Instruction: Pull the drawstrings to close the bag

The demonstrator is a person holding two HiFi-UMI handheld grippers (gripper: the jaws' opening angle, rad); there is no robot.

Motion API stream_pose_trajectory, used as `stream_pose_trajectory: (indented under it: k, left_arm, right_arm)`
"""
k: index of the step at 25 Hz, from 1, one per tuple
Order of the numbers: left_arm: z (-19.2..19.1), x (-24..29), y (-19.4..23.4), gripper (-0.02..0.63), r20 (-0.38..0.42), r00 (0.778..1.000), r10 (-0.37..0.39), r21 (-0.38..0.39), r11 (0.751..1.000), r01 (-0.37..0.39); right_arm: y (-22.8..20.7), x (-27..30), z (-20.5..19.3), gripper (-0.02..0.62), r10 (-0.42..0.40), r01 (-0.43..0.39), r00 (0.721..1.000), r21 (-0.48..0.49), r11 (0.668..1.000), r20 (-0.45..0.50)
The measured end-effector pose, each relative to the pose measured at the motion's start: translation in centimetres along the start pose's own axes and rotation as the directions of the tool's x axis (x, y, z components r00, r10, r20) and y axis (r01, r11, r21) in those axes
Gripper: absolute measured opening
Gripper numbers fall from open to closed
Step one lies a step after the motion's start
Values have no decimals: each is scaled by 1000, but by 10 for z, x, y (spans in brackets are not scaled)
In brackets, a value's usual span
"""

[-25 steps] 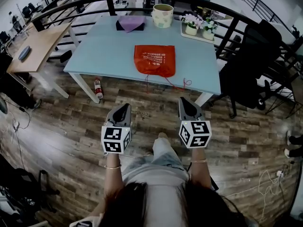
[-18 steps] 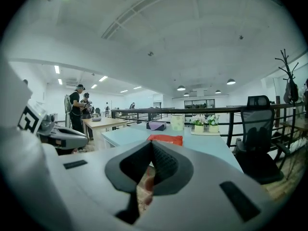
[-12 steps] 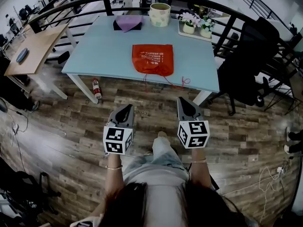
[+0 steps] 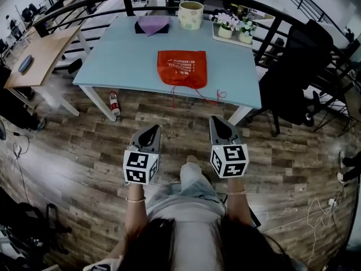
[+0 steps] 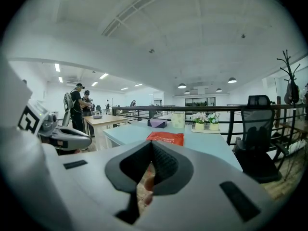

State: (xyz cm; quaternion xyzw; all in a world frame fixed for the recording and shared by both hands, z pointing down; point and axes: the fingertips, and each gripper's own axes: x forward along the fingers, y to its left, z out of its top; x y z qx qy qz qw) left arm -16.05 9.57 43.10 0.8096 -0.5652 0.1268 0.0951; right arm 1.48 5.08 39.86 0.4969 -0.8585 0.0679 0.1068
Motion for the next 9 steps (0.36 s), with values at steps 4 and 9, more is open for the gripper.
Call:
stream_pose_trajectory:
  k: [4,9]
  left_arm:
    - [-1,-1,-1,23,-5,1000,-8,-2,1000,8]
    - [-4,-5,0,23,-9,1000,-7,-16,1000,7]
  right_arm:
    - [1,0,1,26,3,-3,1000,5,1000,-2]
    - [5,-2,0,26,12,-12,1000,7,1000,-5]
